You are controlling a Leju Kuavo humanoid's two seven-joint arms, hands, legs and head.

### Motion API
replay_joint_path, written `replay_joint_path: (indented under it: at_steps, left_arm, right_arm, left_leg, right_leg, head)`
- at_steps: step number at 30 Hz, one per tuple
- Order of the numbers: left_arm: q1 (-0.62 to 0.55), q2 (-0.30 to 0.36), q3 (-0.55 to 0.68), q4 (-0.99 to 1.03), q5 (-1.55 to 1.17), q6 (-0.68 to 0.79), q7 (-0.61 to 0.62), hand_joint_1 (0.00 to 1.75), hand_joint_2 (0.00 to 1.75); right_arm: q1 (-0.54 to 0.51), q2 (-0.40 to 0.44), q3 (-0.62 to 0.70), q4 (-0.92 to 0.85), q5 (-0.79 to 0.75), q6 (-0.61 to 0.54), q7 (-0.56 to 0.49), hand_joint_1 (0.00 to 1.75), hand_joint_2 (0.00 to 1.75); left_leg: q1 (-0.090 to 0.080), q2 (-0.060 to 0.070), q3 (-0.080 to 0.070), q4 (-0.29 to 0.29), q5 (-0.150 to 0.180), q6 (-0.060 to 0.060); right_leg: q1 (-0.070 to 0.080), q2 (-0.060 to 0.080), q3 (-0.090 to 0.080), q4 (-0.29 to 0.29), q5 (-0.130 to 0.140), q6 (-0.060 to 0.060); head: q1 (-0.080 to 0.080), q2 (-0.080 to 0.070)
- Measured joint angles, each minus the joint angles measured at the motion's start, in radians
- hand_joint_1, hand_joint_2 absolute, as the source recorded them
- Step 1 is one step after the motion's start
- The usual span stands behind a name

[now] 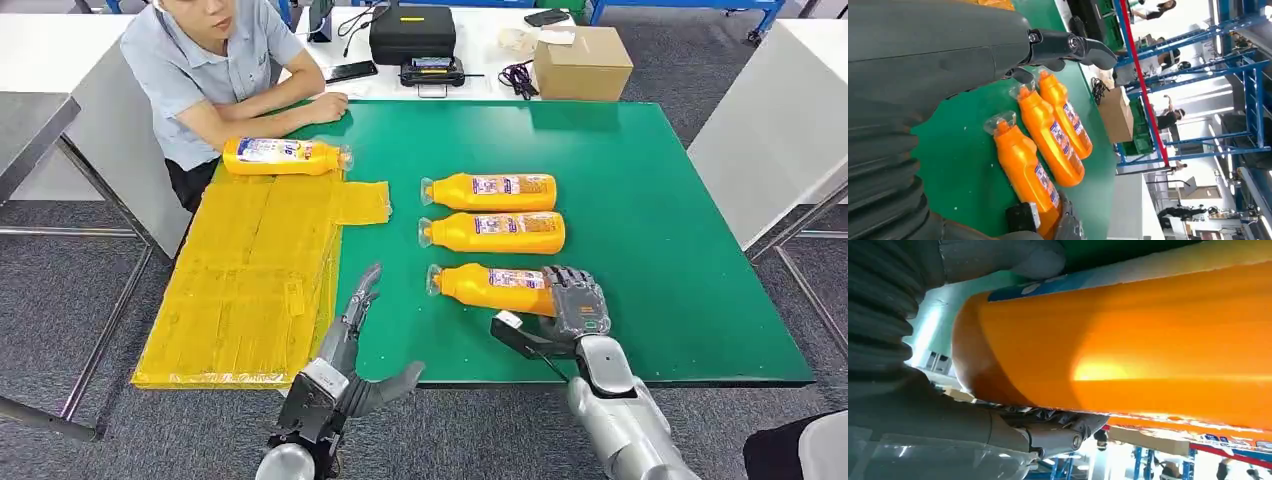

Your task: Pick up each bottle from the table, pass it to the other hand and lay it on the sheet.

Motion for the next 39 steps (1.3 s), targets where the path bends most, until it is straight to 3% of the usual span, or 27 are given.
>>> replay_joint_path:
  at_steps: [4, 9, 15, 23, 39]
  left_arm:
    - [-0.001, -0.001, -0.001, 0.007, 0.054, 0.018, -0.040, 0.00, 1.75]
    - [-0.014, -0.012, 0.006, 0.040, 0.248, 0.059, -0.077, 0.00, 1.75]
    - [-0.062, -0.040, 0.043, 0.139, 0.403, 0.098, -0.023, 0.00, 1.75]
    - [-0.085, -0.042, 0.058, 0.307, 0.628, -0.043, 0.030, 0.00, 1.75]
    - [-0.157, -0.043, 0.004, 0.342, 0.640, -0.034, -0.057, 0.00, 1.75]
  right_arm:
    - [0.009, 0.002, -0.037, 0.000, -0.196, 0.053, -0.182, 1.75, 1.75]
    - [0.061, 0.016, -0.074, -0.079, -0.475, 0.206, -0.376, 1.75, 1.75]
    - [0.130, 0.071, -0.063, -0.225, -0.606, 0.280, -0.407, 1.75, 1.75]
    - [0.195, 0.107, 0.035, -0.388, -0.734, 0.332, -0.429, 1.75, 1.75]
    - [0.172, 0.111, 0.176, -0.380, -0.762, 0.308, -0.388, 1.75, 1.75]
  left_leg:
    - [0.000, 0.000, 0.000, 0.000, 0.000, 0.000]
    - [0.000, 0.003, 0.002, 0.000, -0.003, -0.001]
    - [0.002, 0.004, 0.000, 0.000, -0.001, -0.001]
    - [0.001, 0.003, -0.010, 0.000, 0.000, 0.000]
    - [0.001, 0.003, -0.013, 0.000, 0.000, 0.000]
  right_leg:
    - [0.000, 0.000, 0.000, 0.000, 0.000, 0.000]
    - [0.001, 0.003, 0.001, 0.000, 0.000, 0.000]
    - [0.002, 0.002, 0.000, 0.000, 0.002, -0.002]
    - [0.002, 0.002, -0.009, 0.001, 0.002, -0.002]
    - [0.002, 0.002, -0.011, 0.001, 0.002, -0.002]
  head:
    - [0.000, 0.000]
    - [0.000, 0.000]
    - [0.000, 0.000]
    - [0.000, 0.000]
    - [0.000, 0.000]
